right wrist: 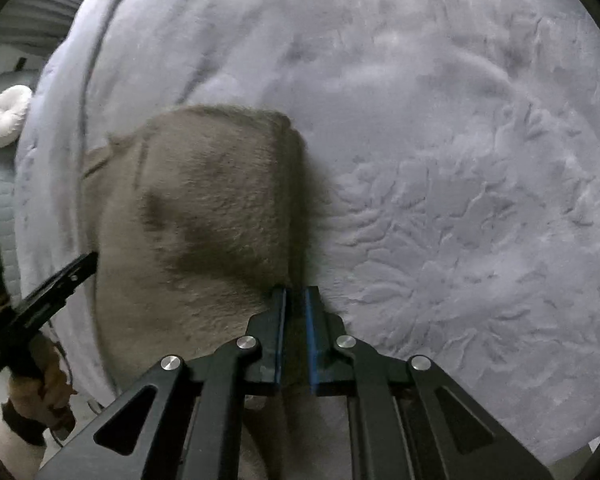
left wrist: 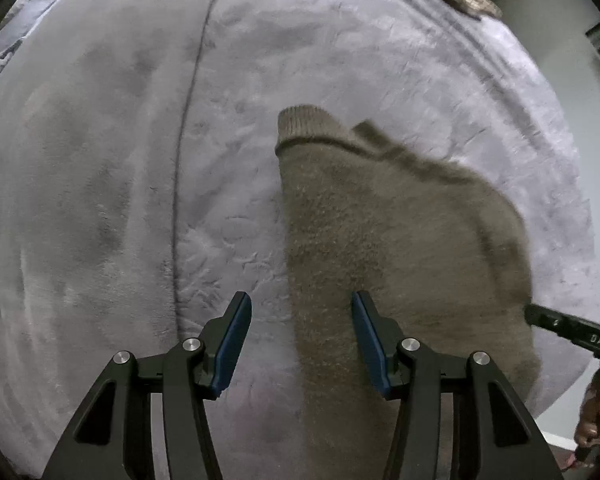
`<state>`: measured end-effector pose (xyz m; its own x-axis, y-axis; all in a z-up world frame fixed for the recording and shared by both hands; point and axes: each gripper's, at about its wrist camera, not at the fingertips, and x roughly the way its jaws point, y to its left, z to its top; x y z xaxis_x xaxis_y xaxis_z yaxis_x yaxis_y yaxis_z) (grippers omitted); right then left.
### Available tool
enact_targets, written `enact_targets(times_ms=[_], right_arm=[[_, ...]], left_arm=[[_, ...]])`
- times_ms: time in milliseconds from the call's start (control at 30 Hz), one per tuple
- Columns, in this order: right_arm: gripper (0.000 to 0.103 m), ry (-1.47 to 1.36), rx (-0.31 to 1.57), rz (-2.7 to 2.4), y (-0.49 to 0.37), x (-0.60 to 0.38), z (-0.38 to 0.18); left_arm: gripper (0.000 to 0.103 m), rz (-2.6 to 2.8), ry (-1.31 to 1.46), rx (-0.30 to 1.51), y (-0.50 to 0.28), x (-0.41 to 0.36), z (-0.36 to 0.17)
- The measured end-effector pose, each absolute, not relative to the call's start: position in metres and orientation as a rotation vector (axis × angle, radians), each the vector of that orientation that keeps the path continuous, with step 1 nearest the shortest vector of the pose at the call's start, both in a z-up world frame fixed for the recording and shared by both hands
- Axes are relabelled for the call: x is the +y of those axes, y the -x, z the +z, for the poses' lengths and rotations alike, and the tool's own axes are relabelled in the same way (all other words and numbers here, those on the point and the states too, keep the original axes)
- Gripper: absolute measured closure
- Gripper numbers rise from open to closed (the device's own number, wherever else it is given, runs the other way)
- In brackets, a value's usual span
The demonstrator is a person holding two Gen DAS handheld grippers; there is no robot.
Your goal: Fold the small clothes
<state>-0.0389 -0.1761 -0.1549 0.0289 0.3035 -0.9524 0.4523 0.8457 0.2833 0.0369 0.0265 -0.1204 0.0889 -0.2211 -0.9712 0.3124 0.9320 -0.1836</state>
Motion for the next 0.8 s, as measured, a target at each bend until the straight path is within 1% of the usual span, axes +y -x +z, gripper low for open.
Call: enact_targets(times_ms=[133,233,333,467,600,800], right_arm=[[0.093,-0.61,1.57,-0.133,0.042,-0.176,-0.146],[0.093,-0.606,1.561,-0.125,0.052,-0.179,-0.133],[0.092,-0.679,1.541,-0.055,0.061,-0.172,-0.119],[0.092,-0.704,1.534,0.057,0.083,-0.153,-0.108],[0.092,-0.663,1.599,0.092,0.094,-0.128,-0.115],[0.092,-0.633,1.683,0.022,0.1,-0.118,-0.143]], left_arm=[[0.048,-0.395,-0.15,1.412,-0.034,0.018,-0.126],[0.047,-0.394,-0.216,1.397,-0.029,0.013,-0.116],[0.047,-0.411,-0.269,1.39,-0.018,0.007,-0.108],[0.047,-0.484,-0.289,1.424,0.011,0.013,-0.1],[0.047,-0.567,-0.287,1.479,0.043,0.014,-0.103],[0.047,-0.579,-0.334,1.594,0.071,0.011,-0.132]])
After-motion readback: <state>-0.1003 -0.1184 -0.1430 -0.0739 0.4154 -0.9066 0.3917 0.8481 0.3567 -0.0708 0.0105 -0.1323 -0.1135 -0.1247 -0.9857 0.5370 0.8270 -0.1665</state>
